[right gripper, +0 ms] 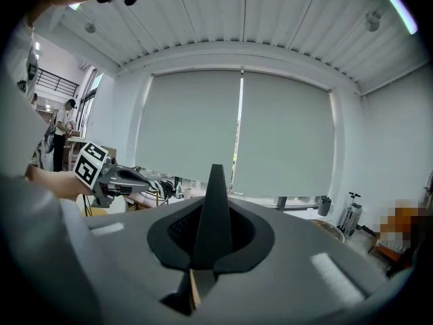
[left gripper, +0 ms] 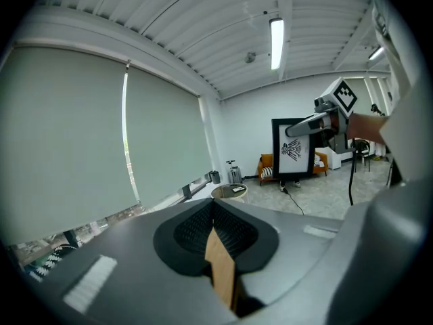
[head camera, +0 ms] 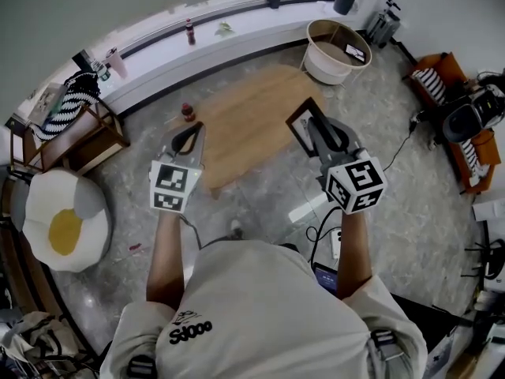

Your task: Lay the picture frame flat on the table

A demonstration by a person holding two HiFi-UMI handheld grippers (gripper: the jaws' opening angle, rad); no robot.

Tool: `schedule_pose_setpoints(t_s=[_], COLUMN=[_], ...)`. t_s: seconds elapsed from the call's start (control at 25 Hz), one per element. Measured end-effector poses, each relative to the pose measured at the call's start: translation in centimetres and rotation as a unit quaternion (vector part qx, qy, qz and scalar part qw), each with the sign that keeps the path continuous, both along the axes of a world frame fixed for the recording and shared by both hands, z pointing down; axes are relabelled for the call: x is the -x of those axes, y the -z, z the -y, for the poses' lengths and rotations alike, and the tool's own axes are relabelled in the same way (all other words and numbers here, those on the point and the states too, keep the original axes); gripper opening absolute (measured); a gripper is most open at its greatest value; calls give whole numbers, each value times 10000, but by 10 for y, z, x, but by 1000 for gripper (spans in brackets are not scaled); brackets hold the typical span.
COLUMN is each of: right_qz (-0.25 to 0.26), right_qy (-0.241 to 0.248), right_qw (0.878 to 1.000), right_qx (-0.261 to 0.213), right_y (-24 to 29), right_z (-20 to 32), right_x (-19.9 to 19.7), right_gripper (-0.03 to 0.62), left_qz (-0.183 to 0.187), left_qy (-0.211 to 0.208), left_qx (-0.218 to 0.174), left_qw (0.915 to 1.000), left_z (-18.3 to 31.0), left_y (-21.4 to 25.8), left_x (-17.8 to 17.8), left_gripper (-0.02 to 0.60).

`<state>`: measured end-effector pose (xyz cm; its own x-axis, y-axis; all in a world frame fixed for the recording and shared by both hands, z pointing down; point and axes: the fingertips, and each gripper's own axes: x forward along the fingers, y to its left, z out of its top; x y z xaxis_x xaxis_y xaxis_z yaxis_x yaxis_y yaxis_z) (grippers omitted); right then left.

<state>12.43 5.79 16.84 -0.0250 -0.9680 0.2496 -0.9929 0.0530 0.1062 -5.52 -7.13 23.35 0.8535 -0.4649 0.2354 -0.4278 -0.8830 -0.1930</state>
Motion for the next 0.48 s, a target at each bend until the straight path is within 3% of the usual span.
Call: schedule_pose_setpoints(t_s=[0.48], right_qz=[184], right_qy=[275], right_qw=[9990], right_qx=[308], right_y=[-34], right_z=[61], right_x=[13], right_gripper=[18], left_qz=[86], left_qy=[309], left_qx=[315], left_qw=[9990], left_z=[56], left_y=[-34], left_x=[16], left_gripper=[9])
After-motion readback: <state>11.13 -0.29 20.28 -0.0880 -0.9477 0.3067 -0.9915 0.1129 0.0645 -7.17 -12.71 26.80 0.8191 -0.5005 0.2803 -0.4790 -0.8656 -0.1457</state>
